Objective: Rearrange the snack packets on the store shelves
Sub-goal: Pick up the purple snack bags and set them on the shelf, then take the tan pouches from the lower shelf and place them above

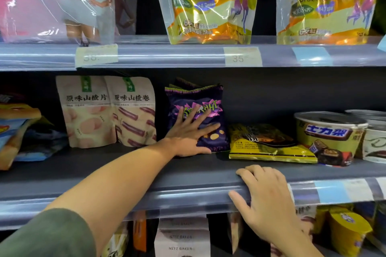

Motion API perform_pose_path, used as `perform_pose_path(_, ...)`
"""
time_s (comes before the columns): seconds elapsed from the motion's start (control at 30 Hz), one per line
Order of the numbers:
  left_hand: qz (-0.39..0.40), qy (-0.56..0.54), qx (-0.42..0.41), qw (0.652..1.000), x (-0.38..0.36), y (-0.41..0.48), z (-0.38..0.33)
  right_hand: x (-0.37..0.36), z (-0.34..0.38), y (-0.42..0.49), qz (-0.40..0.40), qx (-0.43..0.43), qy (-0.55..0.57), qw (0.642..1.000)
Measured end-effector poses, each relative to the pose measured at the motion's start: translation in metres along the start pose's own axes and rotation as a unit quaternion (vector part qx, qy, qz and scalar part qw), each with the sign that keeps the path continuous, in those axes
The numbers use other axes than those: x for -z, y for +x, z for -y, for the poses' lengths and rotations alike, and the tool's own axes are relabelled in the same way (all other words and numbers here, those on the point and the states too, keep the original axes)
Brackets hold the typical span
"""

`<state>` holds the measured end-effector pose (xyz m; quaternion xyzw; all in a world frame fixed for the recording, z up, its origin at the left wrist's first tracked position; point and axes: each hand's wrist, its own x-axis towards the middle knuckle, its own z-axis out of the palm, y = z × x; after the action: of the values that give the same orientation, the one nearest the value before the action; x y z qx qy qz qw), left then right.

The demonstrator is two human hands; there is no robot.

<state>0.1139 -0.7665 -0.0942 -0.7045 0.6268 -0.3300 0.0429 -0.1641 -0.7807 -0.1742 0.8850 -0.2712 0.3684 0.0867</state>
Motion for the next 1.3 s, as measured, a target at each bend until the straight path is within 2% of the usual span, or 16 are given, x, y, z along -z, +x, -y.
perform_pose_path(0.2, 0.055, 0.010, 0.019, 0.998, 0.018, 0.000, -0.009, 0.002, 0.002, -0.001, 0.010, -0.002, 0.002, 1.000)
perform_pose_path(0.4, 0.114, -0.147, 0.094, 0.978, 0.041, -0.025, -0.031, 0.005, 0.003, -0.001, 0.009, 0.001, 0.000, 1.000)
perform_pose_path(0.57, 0.188, -0.190, 0.102, 0.958, 0.070, -0.055, -0.036, 0.008, 0.004, 0.002, 0.024, 0.006, -0.013, 1.000)
perform_pose_path(0.87, 0.171, -0.234, 0.109, 0.951, 0.118, -0.114, -0.044, 0.035, 0.011, 0.012, 0.141, -0.016, 0.017, 0.990)
perform_pose_path(1.1, 0.129, -0.271, 0.115, 0.947, 0.158, -0.178, -0.070, 0.077, 0.040, -0.014, 0.142, -0.044, 0.063, 0.987)
perform_pose_path(1.2, 0.110, -0.278, 0.121, 0.947, 0.172, -0.219, -0.086, 0.091, 0.057, -0.040, 0.164, -0.067, 0.076, 0.981)
perform_pose_path(1.3, 0.129, -0.282, 0.120, 0.943, 0.183, -0.260, -0.105, 0.102, 0.075, -0.073, 0.200, -0.090, 0.065, 0.973)
